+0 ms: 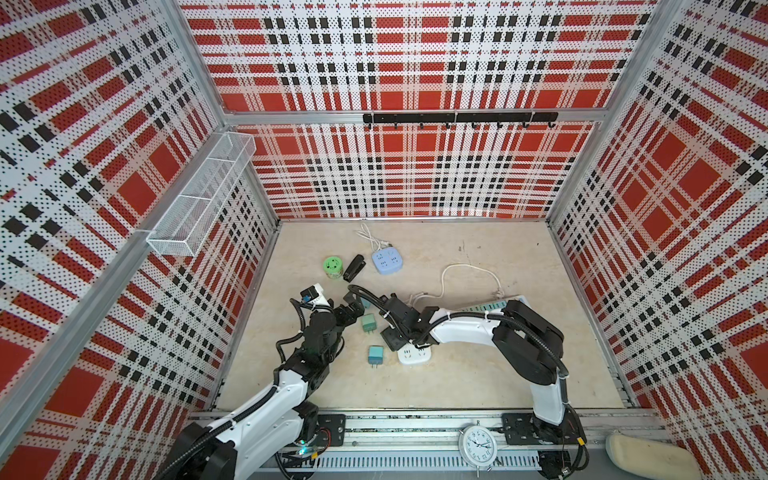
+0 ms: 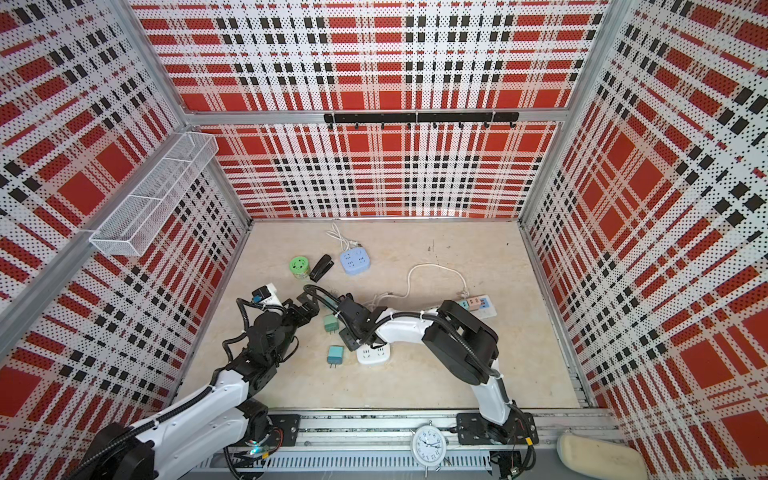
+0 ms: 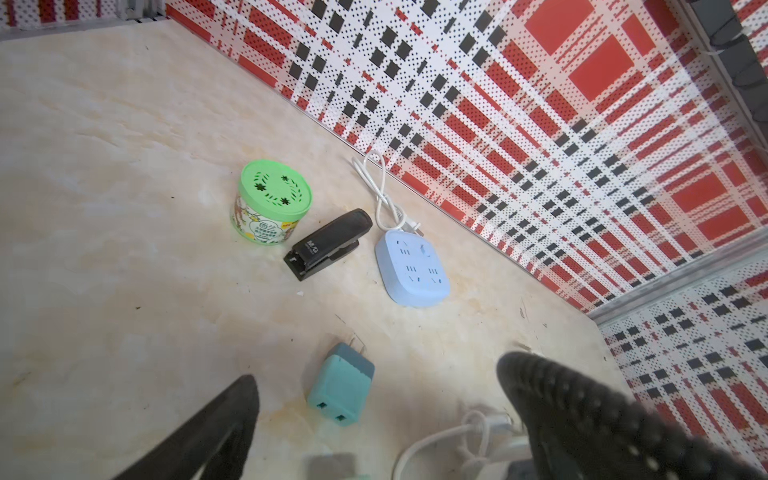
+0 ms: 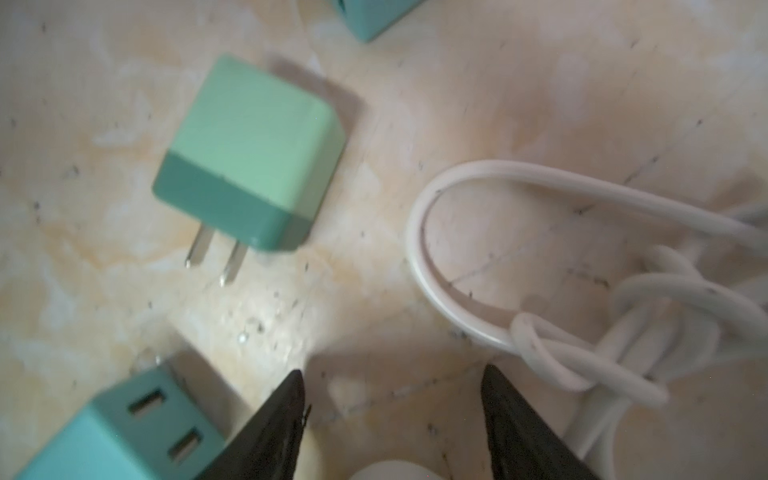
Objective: Insert the plug
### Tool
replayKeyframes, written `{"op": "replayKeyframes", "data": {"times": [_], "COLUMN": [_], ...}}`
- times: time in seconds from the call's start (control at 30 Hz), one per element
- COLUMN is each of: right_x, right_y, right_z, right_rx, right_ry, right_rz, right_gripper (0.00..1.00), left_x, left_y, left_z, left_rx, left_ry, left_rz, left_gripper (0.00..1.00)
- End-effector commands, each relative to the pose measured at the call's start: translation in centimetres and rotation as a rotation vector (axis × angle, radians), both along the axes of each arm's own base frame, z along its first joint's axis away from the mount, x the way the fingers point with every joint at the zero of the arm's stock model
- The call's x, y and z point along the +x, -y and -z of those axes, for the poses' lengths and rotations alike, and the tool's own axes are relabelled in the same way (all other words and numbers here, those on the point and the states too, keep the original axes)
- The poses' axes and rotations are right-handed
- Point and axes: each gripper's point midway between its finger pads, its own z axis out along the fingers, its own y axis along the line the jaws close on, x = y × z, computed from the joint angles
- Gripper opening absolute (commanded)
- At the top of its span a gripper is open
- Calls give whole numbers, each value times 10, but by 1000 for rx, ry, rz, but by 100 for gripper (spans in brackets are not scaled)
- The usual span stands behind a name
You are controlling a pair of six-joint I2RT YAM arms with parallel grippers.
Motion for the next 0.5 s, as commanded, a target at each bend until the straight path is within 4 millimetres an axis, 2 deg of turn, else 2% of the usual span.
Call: {"op": "replayKeyframes", "data": {"times": [0.0,0.1,0.2,0.33,0.47], "right_x": [-12,-12,-17,-31,-43], "right_y": [9,13,10,-3,-14], "right_z": [-8,-28,-55,-89,-96], "right_rx": [10,50,111,169,230], "right_ry": [22,52,109,199,226], "right_rz": [-43,-13,17,85,206], "right_gripper": [69,70,72,72,71], "left_x": [2,0,-4,-15,-39], "left_y": [-12,-15,-29,-59,-100], "left_z": [-7,-8,-6,3,17], "left_rx": [2,4,5,-16,-87], "left_ry": [13,14,5,-23,-106], "left_rz": [-62,-75,-148,-302,-558], "left_gripper": [99,99,99,99,99]}}
